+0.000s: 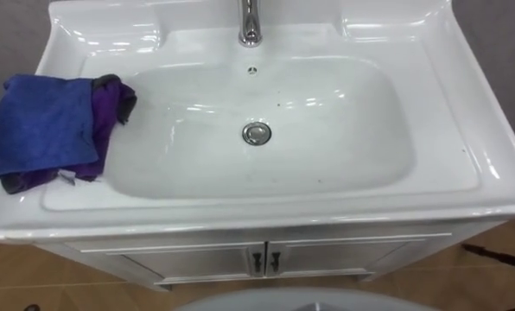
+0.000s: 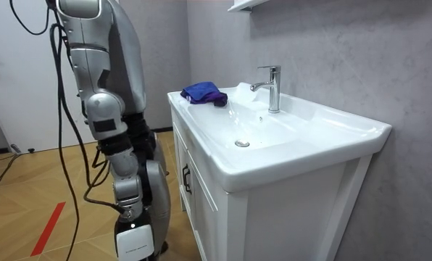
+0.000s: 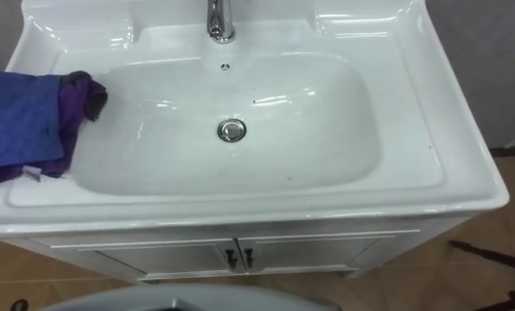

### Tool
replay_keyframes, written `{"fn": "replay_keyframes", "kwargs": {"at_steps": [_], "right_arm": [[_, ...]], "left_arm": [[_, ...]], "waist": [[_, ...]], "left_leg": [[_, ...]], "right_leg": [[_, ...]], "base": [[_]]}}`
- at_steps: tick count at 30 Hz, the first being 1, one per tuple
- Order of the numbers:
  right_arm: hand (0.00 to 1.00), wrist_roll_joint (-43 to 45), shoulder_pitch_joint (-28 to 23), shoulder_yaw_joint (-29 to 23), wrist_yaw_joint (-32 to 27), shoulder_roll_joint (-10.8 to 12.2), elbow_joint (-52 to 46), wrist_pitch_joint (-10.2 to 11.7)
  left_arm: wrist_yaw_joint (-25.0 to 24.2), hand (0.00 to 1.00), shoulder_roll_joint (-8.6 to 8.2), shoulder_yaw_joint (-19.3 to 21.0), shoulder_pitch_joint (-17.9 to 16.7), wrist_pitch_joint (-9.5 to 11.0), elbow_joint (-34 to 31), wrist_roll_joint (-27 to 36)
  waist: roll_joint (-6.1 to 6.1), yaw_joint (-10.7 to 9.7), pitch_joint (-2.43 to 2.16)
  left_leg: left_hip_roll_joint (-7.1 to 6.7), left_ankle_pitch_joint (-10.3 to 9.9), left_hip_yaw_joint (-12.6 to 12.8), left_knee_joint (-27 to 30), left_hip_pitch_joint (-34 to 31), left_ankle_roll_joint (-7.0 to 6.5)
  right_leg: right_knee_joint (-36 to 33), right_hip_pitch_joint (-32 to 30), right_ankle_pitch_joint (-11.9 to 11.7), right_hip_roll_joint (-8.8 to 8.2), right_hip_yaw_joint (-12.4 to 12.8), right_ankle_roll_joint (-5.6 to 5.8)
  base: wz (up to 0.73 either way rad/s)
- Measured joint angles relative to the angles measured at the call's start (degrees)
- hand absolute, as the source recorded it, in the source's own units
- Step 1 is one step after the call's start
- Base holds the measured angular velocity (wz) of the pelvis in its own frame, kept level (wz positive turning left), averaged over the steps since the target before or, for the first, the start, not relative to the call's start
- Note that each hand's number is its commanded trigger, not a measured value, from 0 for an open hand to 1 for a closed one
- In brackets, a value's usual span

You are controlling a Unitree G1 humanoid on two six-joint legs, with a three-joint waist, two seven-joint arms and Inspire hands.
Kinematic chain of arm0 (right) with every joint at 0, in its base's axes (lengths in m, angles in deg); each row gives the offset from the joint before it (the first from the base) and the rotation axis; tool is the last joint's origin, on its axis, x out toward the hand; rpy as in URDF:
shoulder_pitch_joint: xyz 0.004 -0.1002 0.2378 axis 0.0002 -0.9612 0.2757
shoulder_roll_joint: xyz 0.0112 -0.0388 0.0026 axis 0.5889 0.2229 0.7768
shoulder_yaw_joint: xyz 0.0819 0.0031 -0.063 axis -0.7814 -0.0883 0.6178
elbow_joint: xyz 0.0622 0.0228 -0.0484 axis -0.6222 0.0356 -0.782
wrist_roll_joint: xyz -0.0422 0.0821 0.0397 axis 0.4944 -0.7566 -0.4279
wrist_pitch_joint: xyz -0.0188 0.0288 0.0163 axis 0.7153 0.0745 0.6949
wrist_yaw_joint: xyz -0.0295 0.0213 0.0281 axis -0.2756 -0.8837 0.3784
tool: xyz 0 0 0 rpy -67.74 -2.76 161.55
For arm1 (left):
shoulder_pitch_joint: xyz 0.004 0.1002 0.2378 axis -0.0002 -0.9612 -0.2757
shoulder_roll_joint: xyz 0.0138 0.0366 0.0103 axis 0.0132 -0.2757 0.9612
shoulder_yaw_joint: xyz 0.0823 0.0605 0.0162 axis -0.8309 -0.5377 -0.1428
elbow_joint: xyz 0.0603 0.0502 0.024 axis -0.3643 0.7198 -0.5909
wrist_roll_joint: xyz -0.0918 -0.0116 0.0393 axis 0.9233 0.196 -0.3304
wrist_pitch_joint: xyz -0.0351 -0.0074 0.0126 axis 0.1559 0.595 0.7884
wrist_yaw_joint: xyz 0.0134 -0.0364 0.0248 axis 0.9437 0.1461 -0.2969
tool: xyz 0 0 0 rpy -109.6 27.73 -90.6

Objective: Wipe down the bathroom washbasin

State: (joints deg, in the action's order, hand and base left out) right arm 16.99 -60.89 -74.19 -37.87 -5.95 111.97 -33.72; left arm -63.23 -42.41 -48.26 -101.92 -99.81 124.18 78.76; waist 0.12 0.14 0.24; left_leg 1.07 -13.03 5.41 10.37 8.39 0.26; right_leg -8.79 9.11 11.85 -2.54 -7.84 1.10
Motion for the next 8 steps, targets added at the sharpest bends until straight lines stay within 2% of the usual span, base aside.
{"fn": "replay_keyframes", "kwargs": {"at_steps": [8], "right_arm": [[0.0,-1.81,0.16,0.27,-1.55,0.0,-0.13,0.1]], "left_arm": [[0.34,0.0,0.0,-0.05,0.03,-0.36,-0.41,-0.58]], "waist": [[-0.28,0.07,0.02]], "left_leg": [[0.08,-0.13,0.01,-0.1,-0.04,0.01]], "right_leg": [[-0.68,-0.11,-0.01,0.11,0.17,-0.01]], "base": [[0.0]]}}
